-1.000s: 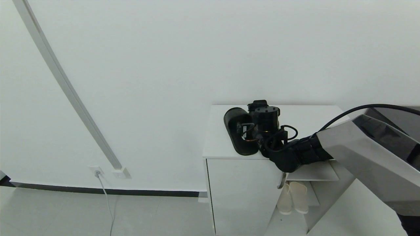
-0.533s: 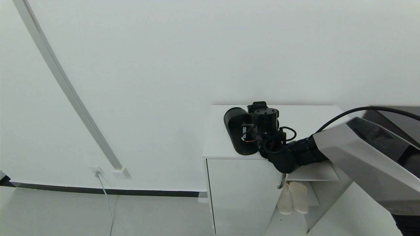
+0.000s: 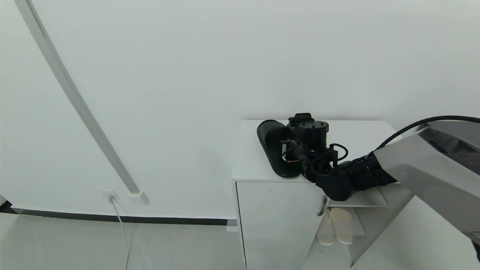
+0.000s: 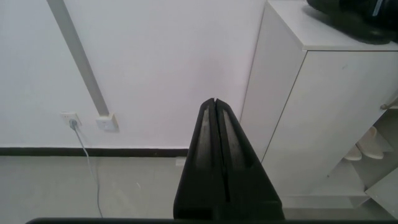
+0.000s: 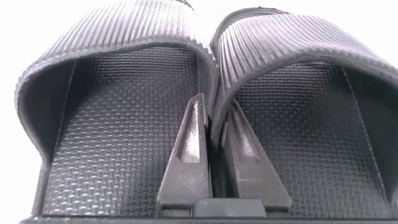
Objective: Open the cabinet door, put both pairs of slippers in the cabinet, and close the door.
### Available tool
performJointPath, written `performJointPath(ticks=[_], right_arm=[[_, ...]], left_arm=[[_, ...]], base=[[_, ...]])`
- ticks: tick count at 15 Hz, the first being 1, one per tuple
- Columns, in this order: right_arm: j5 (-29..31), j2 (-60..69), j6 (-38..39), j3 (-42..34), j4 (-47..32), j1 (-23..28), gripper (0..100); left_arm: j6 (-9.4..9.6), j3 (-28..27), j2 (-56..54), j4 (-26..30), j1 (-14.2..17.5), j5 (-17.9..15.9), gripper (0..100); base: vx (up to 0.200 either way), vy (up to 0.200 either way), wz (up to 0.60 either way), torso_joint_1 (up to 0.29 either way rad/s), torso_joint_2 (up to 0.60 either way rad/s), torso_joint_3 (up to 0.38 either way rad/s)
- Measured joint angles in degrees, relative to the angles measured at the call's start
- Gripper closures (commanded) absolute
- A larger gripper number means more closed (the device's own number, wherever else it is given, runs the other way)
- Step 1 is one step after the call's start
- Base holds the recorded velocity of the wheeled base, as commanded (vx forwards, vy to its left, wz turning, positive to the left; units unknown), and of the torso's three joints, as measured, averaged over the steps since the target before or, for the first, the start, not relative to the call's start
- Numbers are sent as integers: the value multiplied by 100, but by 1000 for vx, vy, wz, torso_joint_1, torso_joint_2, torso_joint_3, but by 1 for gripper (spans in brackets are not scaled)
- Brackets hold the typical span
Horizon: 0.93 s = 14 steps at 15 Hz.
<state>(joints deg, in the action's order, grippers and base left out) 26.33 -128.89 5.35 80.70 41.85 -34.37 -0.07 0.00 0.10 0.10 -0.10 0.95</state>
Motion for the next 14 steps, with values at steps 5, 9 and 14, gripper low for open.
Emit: performJointPath(ticks=[5,9,14], right_arm=[[-877,1538,-7,-1737,54,-152,100],[-1520,2760,-7,-3101,49,-391,100],[-1697,3586,17,-4198,60,-794,100]], left_arm=[[-13,0,0,0,0,-22,100],[-11,0,0,0,0,-29,100],[-15,0,0,0,2,-29,100]], base=[[0,0,0,0,0,0],[0,0,0,0,0,0],[0,0,0,0,0,0]])
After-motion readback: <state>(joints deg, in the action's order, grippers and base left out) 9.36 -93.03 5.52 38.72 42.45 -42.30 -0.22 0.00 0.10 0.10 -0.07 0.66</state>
